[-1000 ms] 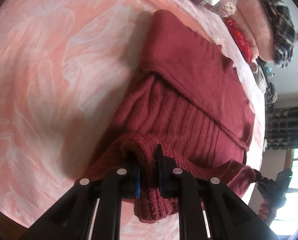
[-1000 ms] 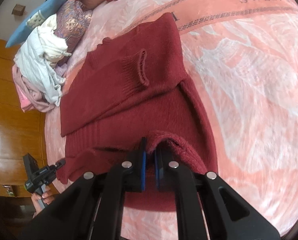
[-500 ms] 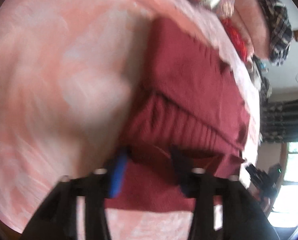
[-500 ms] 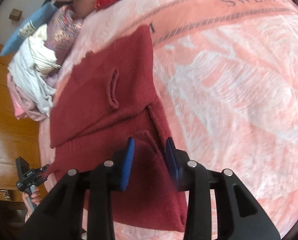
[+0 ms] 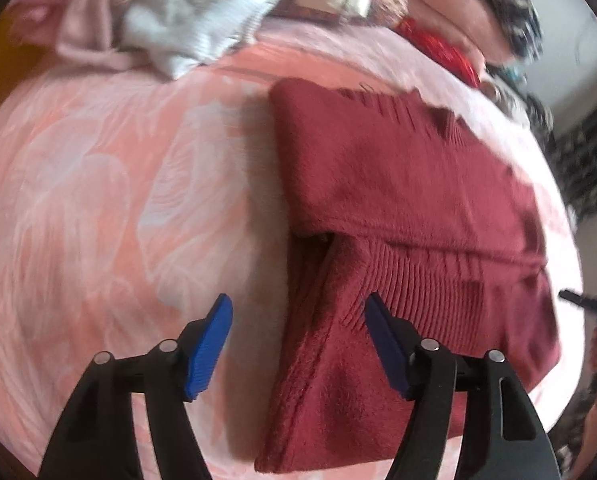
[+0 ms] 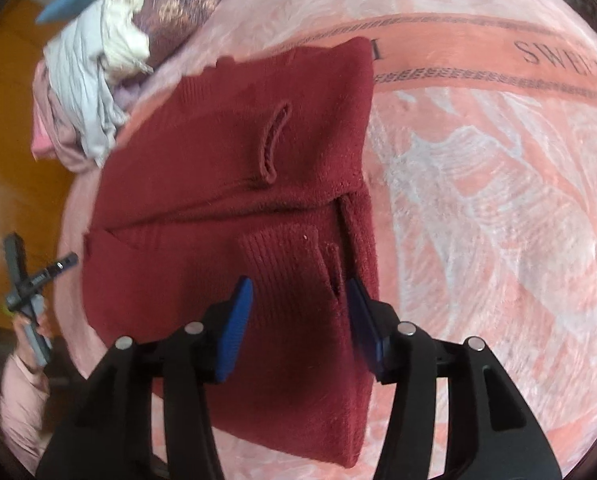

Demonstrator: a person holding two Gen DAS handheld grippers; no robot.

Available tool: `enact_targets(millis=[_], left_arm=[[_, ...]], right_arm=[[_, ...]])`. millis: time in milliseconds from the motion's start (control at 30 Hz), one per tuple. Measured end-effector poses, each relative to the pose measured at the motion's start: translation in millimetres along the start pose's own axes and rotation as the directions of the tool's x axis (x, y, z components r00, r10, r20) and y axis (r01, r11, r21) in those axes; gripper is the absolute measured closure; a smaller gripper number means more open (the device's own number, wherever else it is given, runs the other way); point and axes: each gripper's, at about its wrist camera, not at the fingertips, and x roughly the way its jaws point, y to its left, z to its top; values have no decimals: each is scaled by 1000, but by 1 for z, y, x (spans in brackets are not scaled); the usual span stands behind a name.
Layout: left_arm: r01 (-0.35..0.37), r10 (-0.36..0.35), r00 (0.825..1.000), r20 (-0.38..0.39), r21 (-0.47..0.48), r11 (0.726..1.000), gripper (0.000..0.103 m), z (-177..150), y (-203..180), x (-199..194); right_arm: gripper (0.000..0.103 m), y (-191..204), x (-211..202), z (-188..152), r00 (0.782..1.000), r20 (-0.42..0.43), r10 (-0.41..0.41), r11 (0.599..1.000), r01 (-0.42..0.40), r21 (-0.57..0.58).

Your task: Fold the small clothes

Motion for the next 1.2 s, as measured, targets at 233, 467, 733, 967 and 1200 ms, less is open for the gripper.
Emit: enact_targets(millis=[233, 467, 733, 967, 1200], left_arm=[[-27, 28, 1000, -6, 116, 993, 26, 0, -28, 20], [-46, 55, 998, -40, 184, 982, 44, -9, -42, 39], [-39, 32, 999, 36, 217, 975, 86, -15, -48, 18], [10, -33, 994, 102, 221, 975, 90, -26, -34, 5], [-11, -27, 989, 145, 251, 968, 90, -38, -35, -10]], right_arm=[[44, 7, 21, 1, 997, -36, -63, 997, 62, -50], [68, 22, 40, -4, 988, -61, -144, 979, 133, -157], [96, 21, 5, -2, 1000, 7, -23, 983, 24, -180], [96, 9, 3, -4, 1000, 17, 13, 988, -10, -155], [96, 13, 4, -12, 999, 5, 33, 982, -32, -187]])
